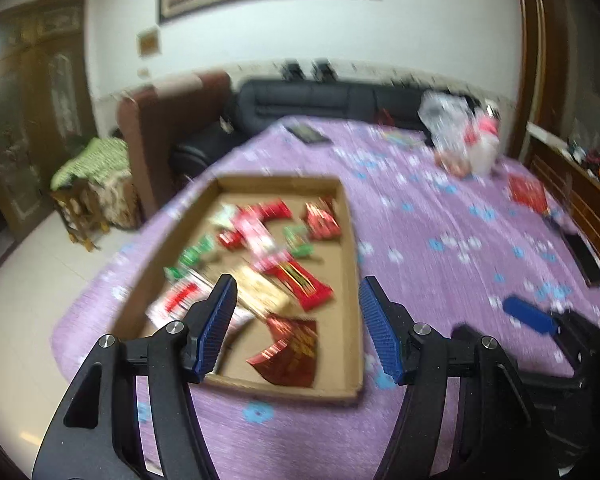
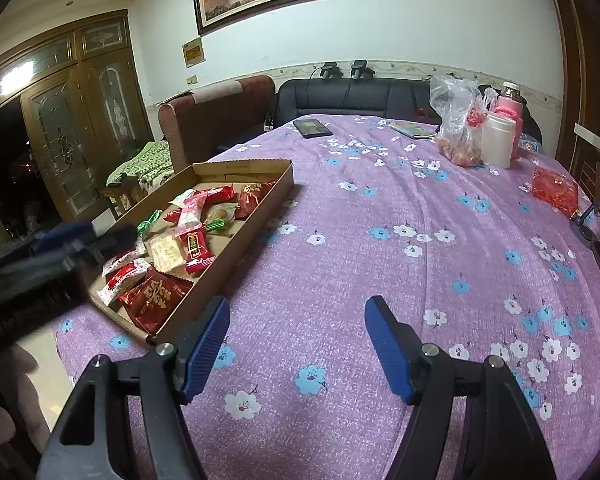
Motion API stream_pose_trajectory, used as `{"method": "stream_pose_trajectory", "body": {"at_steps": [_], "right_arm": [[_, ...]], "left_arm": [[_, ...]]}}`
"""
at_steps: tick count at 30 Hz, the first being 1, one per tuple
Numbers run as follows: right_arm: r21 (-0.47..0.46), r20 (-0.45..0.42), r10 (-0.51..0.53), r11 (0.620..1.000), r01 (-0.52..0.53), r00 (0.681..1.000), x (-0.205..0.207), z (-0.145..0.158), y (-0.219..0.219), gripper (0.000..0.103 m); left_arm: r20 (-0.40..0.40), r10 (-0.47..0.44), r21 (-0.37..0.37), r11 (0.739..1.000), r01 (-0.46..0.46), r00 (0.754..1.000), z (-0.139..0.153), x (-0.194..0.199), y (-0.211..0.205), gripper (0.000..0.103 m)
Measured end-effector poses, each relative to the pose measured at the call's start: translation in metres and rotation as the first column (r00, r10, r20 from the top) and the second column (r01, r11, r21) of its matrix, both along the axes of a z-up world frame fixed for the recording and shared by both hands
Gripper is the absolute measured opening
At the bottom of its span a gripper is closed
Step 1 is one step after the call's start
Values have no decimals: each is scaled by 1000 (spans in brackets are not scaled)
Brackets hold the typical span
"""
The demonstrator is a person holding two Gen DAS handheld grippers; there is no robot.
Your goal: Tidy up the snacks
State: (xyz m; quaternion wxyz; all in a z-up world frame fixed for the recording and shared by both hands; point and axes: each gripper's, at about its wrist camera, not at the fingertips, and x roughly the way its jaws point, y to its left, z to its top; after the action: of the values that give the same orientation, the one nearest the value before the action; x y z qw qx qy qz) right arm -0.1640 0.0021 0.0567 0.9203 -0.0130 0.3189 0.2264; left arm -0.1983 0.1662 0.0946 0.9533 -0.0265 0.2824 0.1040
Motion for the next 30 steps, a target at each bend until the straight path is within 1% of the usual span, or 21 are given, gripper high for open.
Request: {"method": "stream_pose_trajectory", "body": {"at_steps": [2, 3, 4, 6, 7, 8, 10, 11, 12, 13, 14, 16, 18, 20, 23, 27, 30], "right_arm": [[-6, 6, 7, 1000, -7, 1000, -3, 1, 2, 73], [-8, 11, 11, 1000, -10, 1000, -5, 2, 3, 73], [-11, 16, 14, 1000, -14, 1000, -7, 2, 5, 73], [-17, 27, 24, 1000, -24, 999, -11, 4, 8, 73], [-20, 34, 30, 999, -29, 999, -13, 5, 10, 73], [-24, 40, 36, 999, -35, 999, -15, 6, 12, 73], [-34, 48, 48, 998, -46, 998, -18, 8, 17, 73], [-38, 50, 52, 998, -51, 997, -19, 9, 19, 73], [-43, 53, 57, 998, -55, 997, -21, 9, 21, 73], [-47, 58, 61, 997, -58, 997, -23, 10, 22, 73], [-52, 63, 63, 997, -60, 996, -25, 10, 23, 73], [-60, 70, 66, 996, -62, 995, -27, 10, 25, 73], [-67, 70, 72, 995, -68, 995, -28, 10, 27, 73], [-70, 67, 79, 995, -75, 995, -28, 8, 30, 73], [-74, 65, 91, 994, -87, 994, -30, 7, 34, 73], [-98, 73, 109, 990, -101, 991, -34, 5, 41, 73], [-114, 77, 124, 987, -114, 989, -35, 4, 46, 73]], "left_arm": [[83, 43, 25, 999, -45, 996, 10, -13, 2, 64], [138, 72, 39, 996, -78, 988, 17, -22, 3, 70], [175, 97, 45, 993, -106, 980, 21, -29, 4, 81], [259, 137, 41, 987, -153, 956, 26, -46, 8, 90], [283, 142, 42, 986, -160, 949, 27, -49, 9, 97], [288, 144, 46, 985, -164, 947, 29, -47, 11, 100], [243, 108, 30, 992, -119, 964, 30, -37, 16, 101], [215, 80, -3, 997, -81, 973, 30, -32, 19, 101], [191, 57, -60, 997, -47, 980, 29, -28, 25, 101], [180, 57, -89, 995, -42, 982, 27, -26, 27, 101], [172, 65, -100, 994, -48, 983, 25, -25, 29, 101], [158, 68, -77, 995, -57, 985, 22, -22, 26, 101], [139, 74, -71, 995, -65, 988, 19, -21, 24, 101], [122, 68, -92, 994, -57, 990, 16, -19, 26, 101], [78, 53, -146, 988, -41, 996, 9, -16, 30, 101], [51, 78, -143, 987, -70, 996, 1, -12, 32, 101], [33, 80, -137, 988, -74, 996, -4, -9, 31, 101]]}}
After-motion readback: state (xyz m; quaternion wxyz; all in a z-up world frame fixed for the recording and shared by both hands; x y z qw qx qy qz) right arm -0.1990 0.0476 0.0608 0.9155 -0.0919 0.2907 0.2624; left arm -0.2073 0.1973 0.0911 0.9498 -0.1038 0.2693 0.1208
